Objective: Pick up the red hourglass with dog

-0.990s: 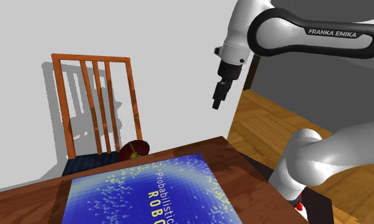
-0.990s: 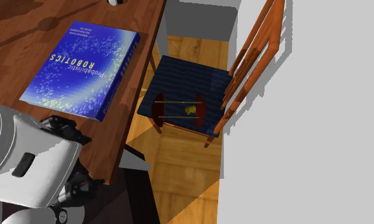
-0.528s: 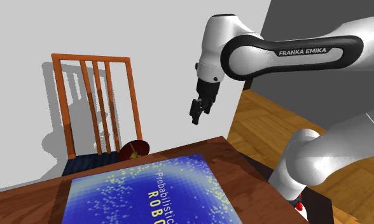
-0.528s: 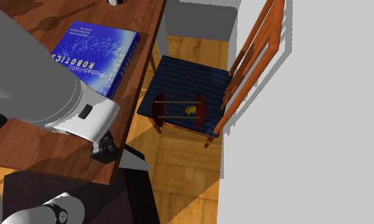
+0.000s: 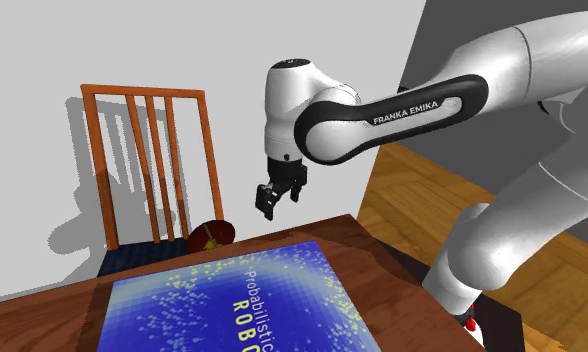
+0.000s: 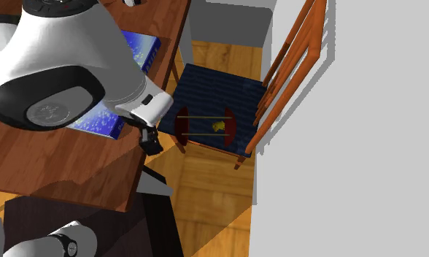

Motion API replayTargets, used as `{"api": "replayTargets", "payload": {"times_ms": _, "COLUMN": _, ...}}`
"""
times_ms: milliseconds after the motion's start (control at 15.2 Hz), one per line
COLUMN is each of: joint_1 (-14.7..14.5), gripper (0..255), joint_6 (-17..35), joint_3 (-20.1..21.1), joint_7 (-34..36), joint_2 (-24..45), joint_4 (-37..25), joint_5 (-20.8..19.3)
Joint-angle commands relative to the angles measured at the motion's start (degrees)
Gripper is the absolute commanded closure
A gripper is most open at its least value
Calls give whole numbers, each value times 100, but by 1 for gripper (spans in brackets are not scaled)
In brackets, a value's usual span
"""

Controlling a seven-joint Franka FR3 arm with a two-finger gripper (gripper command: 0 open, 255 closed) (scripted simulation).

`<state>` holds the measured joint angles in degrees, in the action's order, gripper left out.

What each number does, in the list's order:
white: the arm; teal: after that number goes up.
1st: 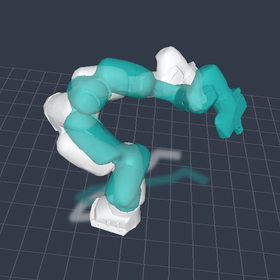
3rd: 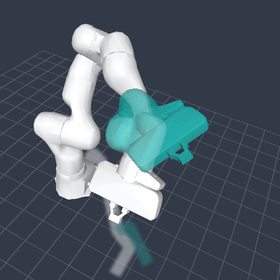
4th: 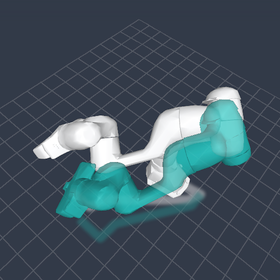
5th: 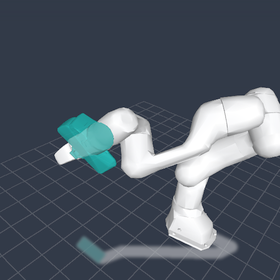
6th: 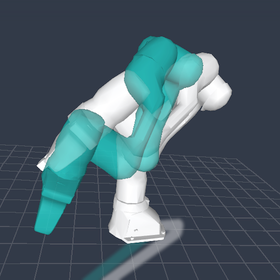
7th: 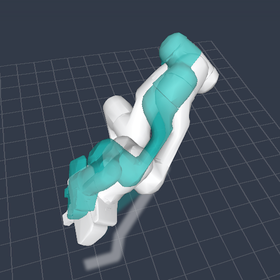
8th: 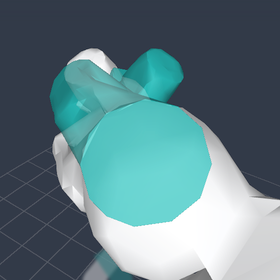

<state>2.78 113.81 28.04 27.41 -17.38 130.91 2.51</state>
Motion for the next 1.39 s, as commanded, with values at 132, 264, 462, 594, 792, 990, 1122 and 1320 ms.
{"api": "replayTargets", "payload": {"times_ms": 132, "joint_1": 140, "gripper": 0, "joint_6": 315, "joint_3": 435, "joint_7": 1026, "joint_2": 1056, "joint_4": -465, "joint_5": -578}}
{"api": "replayTargets", "payload": {"times_ms": 264, "joint_1": 148, "gripper": 0, "joint_6": 388, "joint_3": 571, "joint_7": 1558, "joint_2": 1624, "joint_4": -760, "joint_5": -958}}
{"api": "replayTargets", "payload": {"times_ms": 462, "joint_1": 34, "gripper": 0, "joint_6": 400, "joint_3": 632, "joint_7": 2333, "joint_2": 2499, "joint_4": -1275, "joint_5": -1563}}
{"api": "replayTargets", "payload": {"times_ms": 594, "joint_1": -127, "gripper": 0, "joint_6": 354, "joint_3": 573, "joint_7": 2791, "joint_2": 3071, "joint_4": -1664, "joint_5": -1934}}
{"api": "replayTargets", "payload": {"times_ms": 792, "joint_1": -440, "gripper": 0, "joint_6": 228, "joint_3": 391, "joint_7": 3357, "joint_2": 3892, "joint_4": -2310, "joint_5": -2386}}
{"api": "replayTargets", "payload": {"times_ms": 990, "joint_1": -777, "gripper": 0, "joint_6": 57, "joint_3": 163, "joint_7": 3781, "joint_2": 4676, "joint_4": -3036, "joint_5": -2710}}
{"api": "replayTargets", "payload": {"times_ms": 1122, "joint_1": -808, "gripper": 0, "joint_6": 103, "joint_3": 128, "joint_7": 3816, "joint_2": 4750, "joint_4": -3052, "joint_5": -2744}}
{"api": "replayTargets", "payload": {"times_ms": 1320, "joint_1": -839, "gripper": 0, "joint_6": 259, "joint_3": 79, "joint_7": 3881, "joint_2": 4884, "joint_4": -3011, "joint_5": -2827}}
